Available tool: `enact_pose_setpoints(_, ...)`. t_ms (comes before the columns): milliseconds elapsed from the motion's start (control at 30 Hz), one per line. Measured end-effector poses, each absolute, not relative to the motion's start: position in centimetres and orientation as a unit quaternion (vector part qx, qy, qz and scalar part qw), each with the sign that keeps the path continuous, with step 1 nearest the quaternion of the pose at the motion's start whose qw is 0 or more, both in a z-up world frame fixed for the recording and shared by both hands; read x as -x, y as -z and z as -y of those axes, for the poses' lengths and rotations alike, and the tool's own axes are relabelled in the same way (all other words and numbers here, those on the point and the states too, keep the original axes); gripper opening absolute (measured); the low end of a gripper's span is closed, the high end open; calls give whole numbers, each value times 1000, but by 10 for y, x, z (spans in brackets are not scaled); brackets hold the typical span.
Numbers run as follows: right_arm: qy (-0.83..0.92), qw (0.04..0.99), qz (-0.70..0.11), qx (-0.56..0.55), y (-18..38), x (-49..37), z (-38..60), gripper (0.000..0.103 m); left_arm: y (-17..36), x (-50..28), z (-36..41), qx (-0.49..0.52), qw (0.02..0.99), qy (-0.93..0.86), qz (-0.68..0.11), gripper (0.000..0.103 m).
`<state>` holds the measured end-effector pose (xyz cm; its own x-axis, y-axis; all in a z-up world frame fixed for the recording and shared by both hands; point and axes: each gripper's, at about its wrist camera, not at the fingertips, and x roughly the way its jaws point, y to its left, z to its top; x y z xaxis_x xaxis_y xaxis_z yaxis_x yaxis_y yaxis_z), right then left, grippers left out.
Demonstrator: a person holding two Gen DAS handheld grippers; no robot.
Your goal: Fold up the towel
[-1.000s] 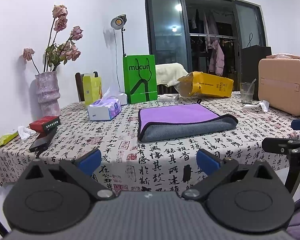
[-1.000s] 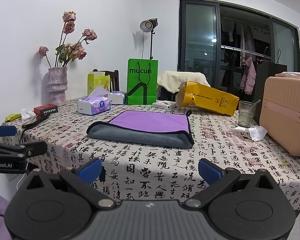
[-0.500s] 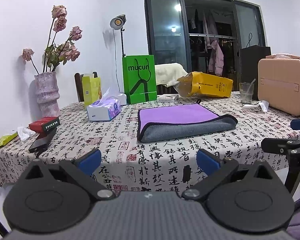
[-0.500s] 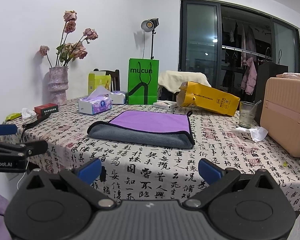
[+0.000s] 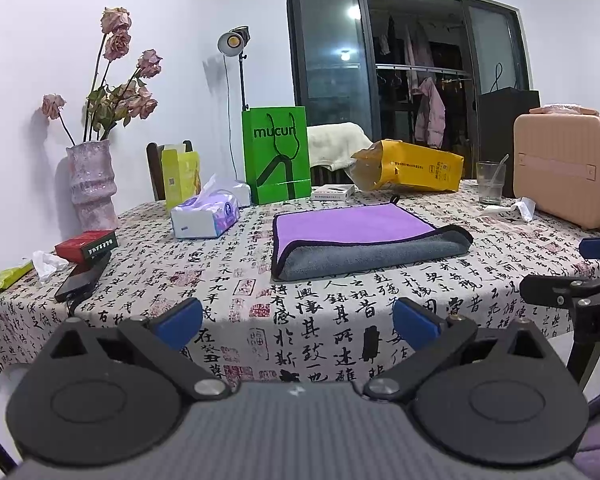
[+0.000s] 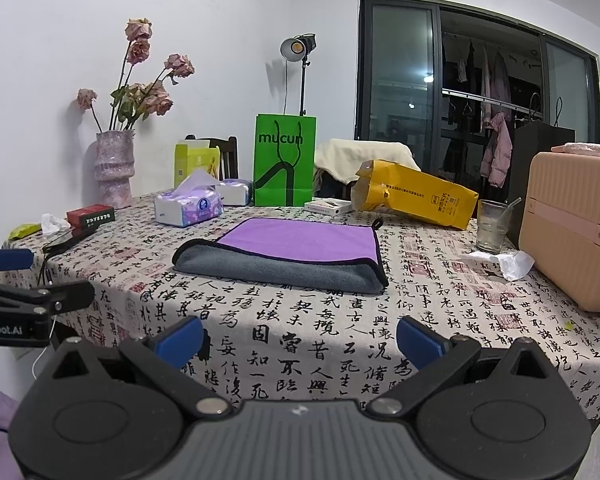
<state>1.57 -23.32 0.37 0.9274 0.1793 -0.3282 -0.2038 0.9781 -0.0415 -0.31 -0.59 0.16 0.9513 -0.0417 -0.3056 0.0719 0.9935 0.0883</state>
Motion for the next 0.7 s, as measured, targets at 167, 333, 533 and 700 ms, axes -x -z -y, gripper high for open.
enact_pose_setpoints(167, -96, 981, -164, 38, -4, -17, 232, 103, 0, 4, 7, -49, 986, 30, -155, 103)
enact_pose_setpoints(333, -96, 981, -164, 39, -4, -16, 232, 103, 0, 3, 7, -50, 986, 30, -156, 103)
enact_pose_setpoints(533, -96, 981, -164, 39, -3, -16, 233, 103, 1, 3, 7, -50, 986, 33, -158, 103)
enact_pose_setpoints(700, -90, 981, -166, 36, -1, -19, 235, 103, 1, 2, 6, -51, 985, 37, -160, 103)
